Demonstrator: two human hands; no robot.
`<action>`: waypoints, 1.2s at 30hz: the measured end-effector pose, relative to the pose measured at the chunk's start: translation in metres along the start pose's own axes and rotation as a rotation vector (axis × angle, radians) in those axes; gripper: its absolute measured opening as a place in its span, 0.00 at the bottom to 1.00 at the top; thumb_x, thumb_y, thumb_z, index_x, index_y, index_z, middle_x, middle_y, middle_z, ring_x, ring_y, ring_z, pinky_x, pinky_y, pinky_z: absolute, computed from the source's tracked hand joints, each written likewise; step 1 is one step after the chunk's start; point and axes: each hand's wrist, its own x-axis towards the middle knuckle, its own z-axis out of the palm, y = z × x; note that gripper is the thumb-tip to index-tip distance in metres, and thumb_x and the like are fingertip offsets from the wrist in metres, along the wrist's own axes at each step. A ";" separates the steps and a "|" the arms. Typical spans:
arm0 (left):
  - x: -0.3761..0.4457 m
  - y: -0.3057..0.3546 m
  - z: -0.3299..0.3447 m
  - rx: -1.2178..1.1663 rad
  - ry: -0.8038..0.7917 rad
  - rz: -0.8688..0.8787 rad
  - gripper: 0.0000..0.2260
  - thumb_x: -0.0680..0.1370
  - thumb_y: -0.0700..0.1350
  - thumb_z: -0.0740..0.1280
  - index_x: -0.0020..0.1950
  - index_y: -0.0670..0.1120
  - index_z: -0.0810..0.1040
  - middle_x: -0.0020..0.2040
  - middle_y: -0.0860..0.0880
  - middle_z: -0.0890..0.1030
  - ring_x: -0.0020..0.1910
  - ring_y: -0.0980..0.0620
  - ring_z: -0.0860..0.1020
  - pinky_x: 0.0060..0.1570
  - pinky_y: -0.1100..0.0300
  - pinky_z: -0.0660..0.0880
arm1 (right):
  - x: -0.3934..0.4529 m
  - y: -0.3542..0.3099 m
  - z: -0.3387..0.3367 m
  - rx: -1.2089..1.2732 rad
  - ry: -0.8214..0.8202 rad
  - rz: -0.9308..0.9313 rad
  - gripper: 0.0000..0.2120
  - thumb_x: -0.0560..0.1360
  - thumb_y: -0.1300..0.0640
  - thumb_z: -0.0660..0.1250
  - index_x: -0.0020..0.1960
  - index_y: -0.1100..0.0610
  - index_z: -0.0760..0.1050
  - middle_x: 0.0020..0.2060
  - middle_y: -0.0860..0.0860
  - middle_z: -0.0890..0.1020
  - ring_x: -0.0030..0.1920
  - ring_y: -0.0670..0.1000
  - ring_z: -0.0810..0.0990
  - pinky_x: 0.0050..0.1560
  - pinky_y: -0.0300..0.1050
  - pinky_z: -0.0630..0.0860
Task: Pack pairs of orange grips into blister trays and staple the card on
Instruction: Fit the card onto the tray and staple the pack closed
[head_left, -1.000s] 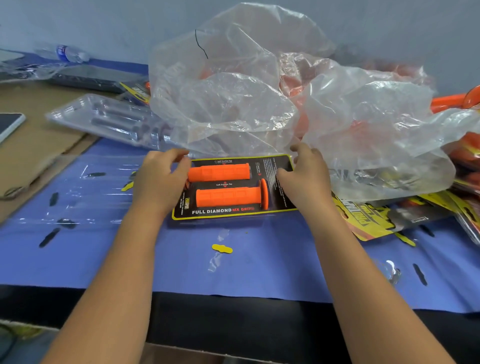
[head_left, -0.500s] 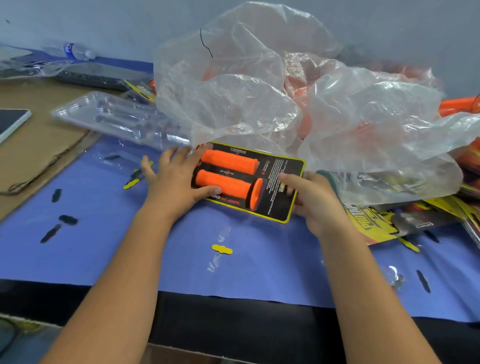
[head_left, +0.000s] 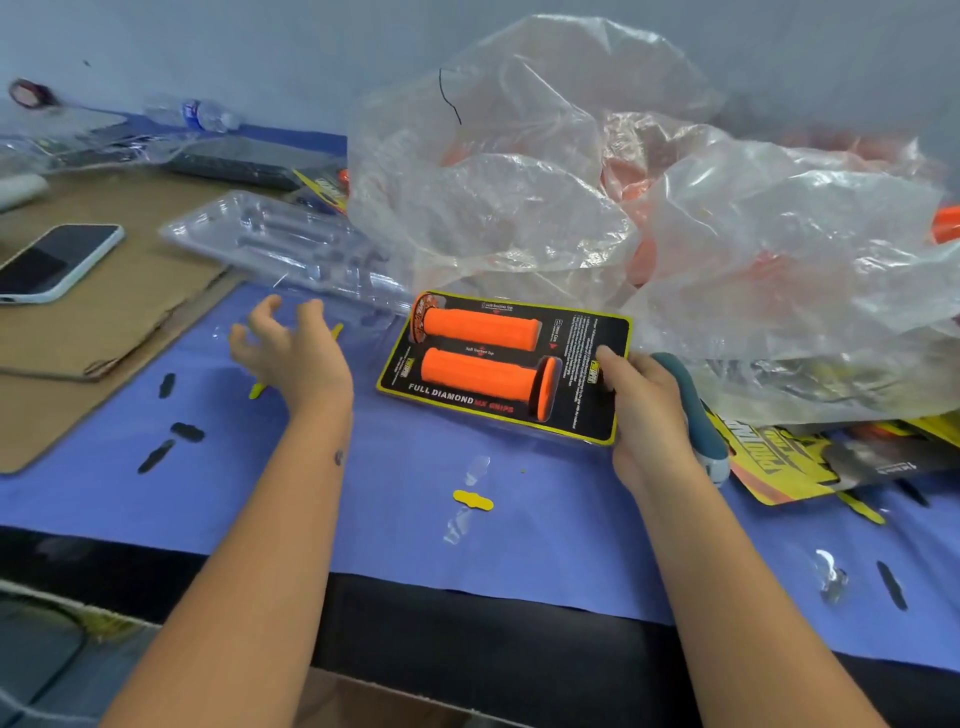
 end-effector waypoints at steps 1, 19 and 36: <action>0.000 0.000 -0.001 -0.013 0.012 -0.018 0.19 0.78 0.46 0.63 0.68 0.46 0.70 0.76 0.47 0.54 0.67 0.49 0.66 0.44 0.70 0.68 | 0.000 0.000 -0.001 -0.011 -0.021 -0.016 0.08 0.77 0.58 0.68 0.55 0.57 0.79 0.48 0.54 0.86 0.50 0.55 0.85 0.50 0.55 0.82; 0.018 0.005 -0.019 -0.663 0.334 -0.163 0.12 0.80 0.44 0.56 0.60 0.41 0.68 0.61 0.44 0.67 0.41 0.49 0.73 0.35 0.58 0.76 | 0.004 -0.001 -0.014 0.057 -0.104 -0.053 0.09 0.75 0.66 0.67 0.54 0.61 0.79 0.41 0.53 0.86 0.41 0.52 0.84 0.37 0.44 0.80; -0.062 -0.005 0.012 0.666 -1.049 1.228 0.36 0.67 0.58 0.73 0.74 0.58 0.67 0.68 0.51 0.72 0.65 0.47 0.70 0.66 0.49 0.66 | 0.009 -0.010 -0.026 0.230 -0.310 0.118 0.14 0.78 0.65 0.58 0.59 0.68 0.78 0.49 0.60 0.83 0.50 0.58 0.83 0.45 0.47 0.81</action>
